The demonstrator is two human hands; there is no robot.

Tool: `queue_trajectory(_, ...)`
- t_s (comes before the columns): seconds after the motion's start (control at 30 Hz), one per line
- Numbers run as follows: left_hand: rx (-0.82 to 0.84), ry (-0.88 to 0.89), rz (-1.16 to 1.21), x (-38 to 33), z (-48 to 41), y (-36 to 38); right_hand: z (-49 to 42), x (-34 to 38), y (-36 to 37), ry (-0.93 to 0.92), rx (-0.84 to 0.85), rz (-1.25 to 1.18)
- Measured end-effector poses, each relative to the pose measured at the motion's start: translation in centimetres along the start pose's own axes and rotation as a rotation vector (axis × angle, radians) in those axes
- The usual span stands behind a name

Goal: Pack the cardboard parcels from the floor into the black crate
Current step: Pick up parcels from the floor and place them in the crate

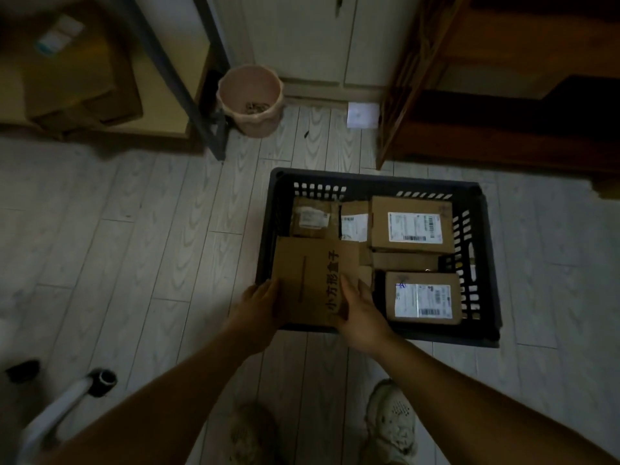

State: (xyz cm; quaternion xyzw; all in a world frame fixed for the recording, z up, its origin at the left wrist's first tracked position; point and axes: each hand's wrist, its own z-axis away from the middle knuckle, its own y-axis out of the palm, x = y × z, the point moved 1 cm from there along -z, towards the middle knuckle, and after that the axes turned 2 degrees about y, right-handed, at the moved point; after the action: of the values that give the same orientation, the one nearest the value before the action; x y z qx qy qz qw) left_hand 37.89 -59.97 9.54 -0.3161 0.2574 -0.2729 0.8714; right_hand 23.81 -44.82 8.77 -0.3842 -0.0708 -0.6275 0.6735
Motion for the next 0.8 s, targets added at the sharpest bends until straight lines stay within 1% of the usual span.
queue_trajectory(0.1,0.035,0.028,-0.170,0.3,-0.8,1.2,-1.2,-0.4,0.6,0.050,0.027,0.072)
queue_trajectory(0.2,0.024,0.050,-0.216,0.7,-0.7,1.9,-1.9,-1.1,1.2,0.096,0.018,0.146)
queue_trajectory(0.27,0.020,0.056,-0.211,1.3,-0.7,2.4,-1.9,-1.3,1.5,0.070,0.003,0.182)
queue_trajectory(0.4,0.012,0.011,-0.097,2.6,-0.6,3.1,-1.9,-1.7,2.0,-0.022,-0.017,0.232)
queue_trajectory(0.47,0.015,0.004,-0.042,2.7,-0.7,3.5,-2.1,-2.2,2.2,-0.007,0.000,0.230)
queue_trajectory(0.53,0.009,0.006,0.000,2.2,-1.0,3.8,-2.4,-2.5,2.3,0.017,-0.010,0.171)
queue_trajectory(0.67,-0.103,0.042,0.112,1.3,-1.3,3.2,-2.2,-1.9,1.8,-0.014,-0.053,0.096)
queue_trajectory(0.8,-0.191,0.068,0.210,0.4,-2.4,0.7,-2.6,-0.4,-0.6,-0.075,-0.126,0.035)
